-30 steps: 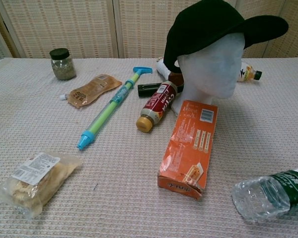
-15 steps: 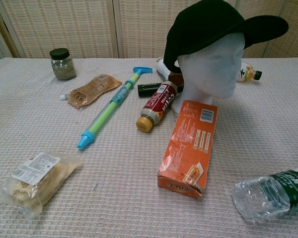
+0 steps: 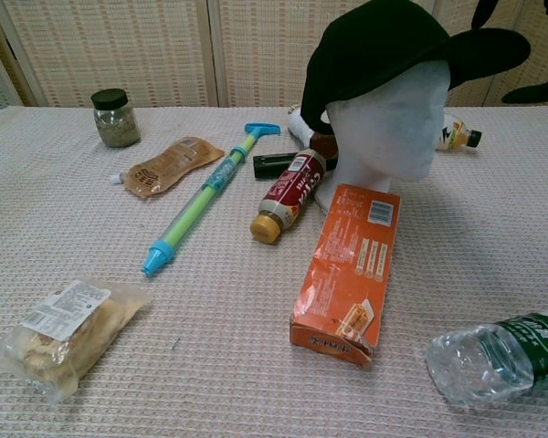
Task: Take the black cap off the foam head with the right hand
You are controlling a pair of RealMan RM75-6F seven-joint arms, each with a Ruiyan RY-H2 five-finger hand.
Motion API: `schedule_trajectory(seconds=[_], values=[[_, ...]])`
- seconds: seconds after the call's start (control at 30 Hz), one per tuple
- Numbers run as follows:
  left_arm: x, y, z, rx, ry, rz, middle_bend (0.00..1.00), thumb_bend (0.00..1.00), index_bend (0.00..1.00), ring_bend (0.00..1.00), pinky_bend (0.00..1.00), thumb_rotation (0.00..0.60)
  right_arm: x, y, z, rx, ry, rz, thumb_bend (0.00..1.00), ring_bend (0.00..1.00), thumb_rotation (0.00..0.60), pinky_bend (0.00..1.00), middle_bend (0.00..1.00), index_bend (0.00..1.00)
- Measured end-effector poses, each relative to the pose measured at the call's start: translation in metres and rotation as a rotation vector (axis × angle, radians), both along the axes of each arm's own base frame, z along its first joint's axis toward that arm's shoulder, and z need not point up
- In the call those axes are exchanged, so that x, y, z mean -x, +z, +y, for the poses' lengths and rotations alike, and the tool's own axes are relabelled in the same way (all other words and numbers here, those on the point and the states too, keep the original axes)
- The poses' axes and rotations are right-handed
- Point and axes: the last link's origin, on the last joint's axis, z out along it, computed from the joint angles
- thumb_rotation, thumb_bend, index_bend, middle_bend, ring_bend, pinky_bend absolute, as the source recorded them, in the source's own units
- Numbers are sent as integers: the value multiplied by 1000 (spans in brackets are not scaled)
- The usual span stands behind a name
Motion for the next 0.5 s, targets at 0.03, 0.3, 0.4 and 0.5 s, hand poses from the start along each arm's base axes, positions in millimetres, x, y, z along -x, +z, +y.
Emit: schedule_trajectory(seconds=[0.03,0.3,0.4,0.5], values=[[0,0,0,0,0,-1,194,30,161,147,162,600,-3,-3,-3,-5,6,7,145,830,600,972,325,217],[2,0,-1,1,7,-5,194,32,165,148,162,600,-15,-18,-19,-9,19,20,434,882,600,1000,436,445],[2,0,-1,1,7,-8,194,29,167,147,162,600,-16,-22,-24,1,20,7,512,908,600,1000,505,555],[2,0,-1,2,6,-10,194,29,169,147,162,600,-17,-24,-29,14,24,-17,572,934,600,1000,570,649]])
